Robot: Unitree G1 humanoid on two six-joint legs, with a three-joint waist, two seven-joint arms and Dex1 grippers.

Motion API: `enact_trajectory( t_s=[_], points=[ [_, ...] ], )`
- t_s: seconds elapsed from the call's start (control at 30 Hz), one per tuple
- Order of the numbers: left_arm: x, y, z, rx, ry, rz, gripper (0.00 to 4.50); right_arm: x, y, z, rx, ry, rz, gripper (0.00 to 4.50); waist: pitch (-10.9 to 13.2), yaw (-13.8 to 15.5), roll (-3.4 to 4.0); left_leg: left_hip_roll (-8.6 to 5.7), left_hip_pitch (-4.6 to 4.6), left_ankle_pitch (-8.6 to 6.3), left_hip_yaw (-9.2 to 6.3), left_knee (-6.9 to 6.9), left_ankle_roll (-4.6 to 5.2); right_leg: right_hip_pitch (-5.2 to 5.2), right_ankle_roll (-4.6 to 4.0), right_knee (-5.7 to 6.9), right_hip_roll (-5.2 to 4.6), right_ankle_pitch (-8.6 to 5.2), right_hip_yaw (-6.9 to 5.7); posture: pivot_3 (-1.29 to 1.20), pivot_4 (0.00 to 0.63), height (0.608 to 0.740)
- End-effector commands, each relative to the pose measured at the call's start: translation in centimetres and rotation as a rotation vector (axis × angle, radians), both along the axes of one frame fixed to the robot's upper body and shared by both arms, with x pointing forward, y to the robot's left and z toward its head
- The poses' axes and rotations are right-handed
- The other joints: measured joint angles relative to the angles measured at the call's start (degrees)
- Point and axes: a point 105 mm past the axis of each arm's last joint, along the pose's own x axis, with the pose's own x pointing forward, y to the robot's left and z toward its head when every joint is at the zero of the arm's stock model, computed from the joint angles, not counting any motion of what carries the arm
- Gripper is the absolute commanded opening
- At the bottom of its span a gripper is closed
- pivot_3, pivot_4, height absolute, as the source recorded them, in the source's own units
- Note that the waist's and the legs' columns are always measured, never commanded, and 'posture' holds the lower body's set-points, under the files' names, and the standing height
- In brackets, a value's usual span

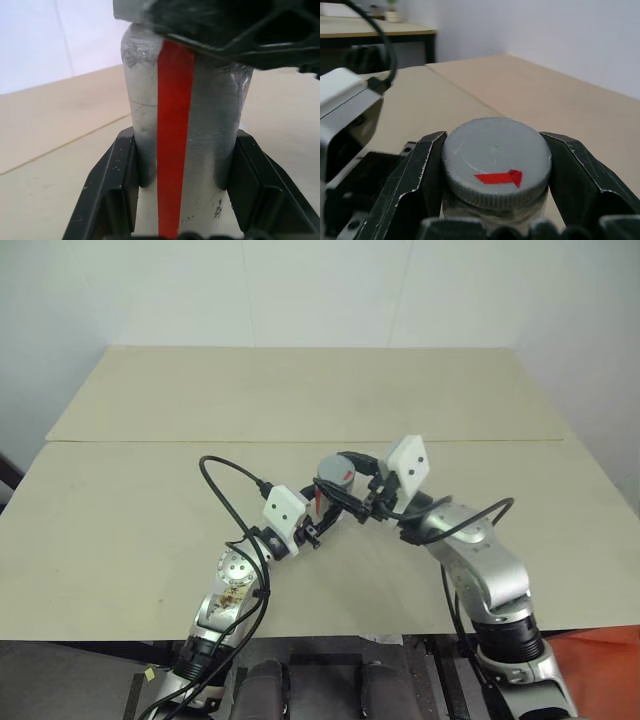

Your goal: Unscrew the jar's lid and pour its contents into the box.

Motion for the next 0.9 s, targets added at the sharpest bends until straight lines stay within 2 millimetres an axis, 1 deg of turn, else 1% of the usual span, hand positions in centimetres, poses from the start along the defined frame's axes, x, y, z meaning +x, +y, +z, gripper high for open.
enact_trajectory(
  t_s=[0.03,0.2,0.27,0.37,0.57,0.63,0.9],
  points=[
    [-0.8,-0.3,1.9,-0.039,-0.068,-0.056,2.05,-1.2,0.3,1.0,0.0,-0.04,0.199,2.82,0.0,0.0,0.0,0.0,0.0,0.0,0.0,0.0,0.0,0.0,0.0,0.0,0.0,0.0,0.0,0.0,0.15,0.74],
    [-1.2,-0.4,2.0,-0.046,-0.066,-0.092,2.05,-1.1,-0.3,1.1,-0.036,-0.022,0.404,2.82,0.0,-0.1,0.0,0.01,0.01,0.0,0.0,0.0,0.0,0.0,0.0,0.0,0.02,0.0,0.01,0.0,0.15,0.74],
    [-1.3,-0.4,2.0,-0.047,-0.067,-0.103,2.05,-0.7,-0.4,1.2,-0.061,-0.007,0.482,2.82,0.0,-0.1,0.0,0.01,0.01,0.0,0.01,0.0,0.0,0.0,0.0,0.0,0.02,0.0,0.01,0.0,0.15,0.74],
    [-1.4,-0.5,2.0,-0.047,-0.068,-0.108,2.05,-0.1,-0.2,1.3,-0.102,-0.015,0.583,2.82,0.0,-0.1,0.0,0.01,0.03,0.0,0.02,0.0,0.0,0.01,0.0,0.02,0.02,0.0,0.02,0.0,0.15,0.74],
    [-1.5,-0.5,2.1,-0.049,-0.069,-0.107,2.05,0.3,0.2,1.3,-0.17,-0.012,0.772,2.82,0.0,-0.1,0.0,0.01,0.02,0.0,0.03,0.0,0.0,0.01,0.0,0.0,0.01,0.0,0.01,0.0,0.15,0.74],
    [-1.5,-0.6,2.1,-0.049,-0.07,-0.107,2.05,0.5,0.2,1.3,-0.189,-0.005,0.799,2.82,0.0,0.0,0.01,0.02,0.02,0.0,0.03,0.0,0.0,0.01,0.0,0.0,0.02,0.0,0.0,0.0,0.15,0.74],
    [-1.6,-0.6,1.9,-0.051,-0.067,-0.105,2.05,1.4,0.4,1.3,-0.212,-0.018,0.811,2.82,0.0,0.0,0.01,0.02,0.02,0.0,0.02,0.0,0.0,0.0,-0.01,0.02,-0.02,0.0,0.0,0.0,0.15,0.74]
  ],
)
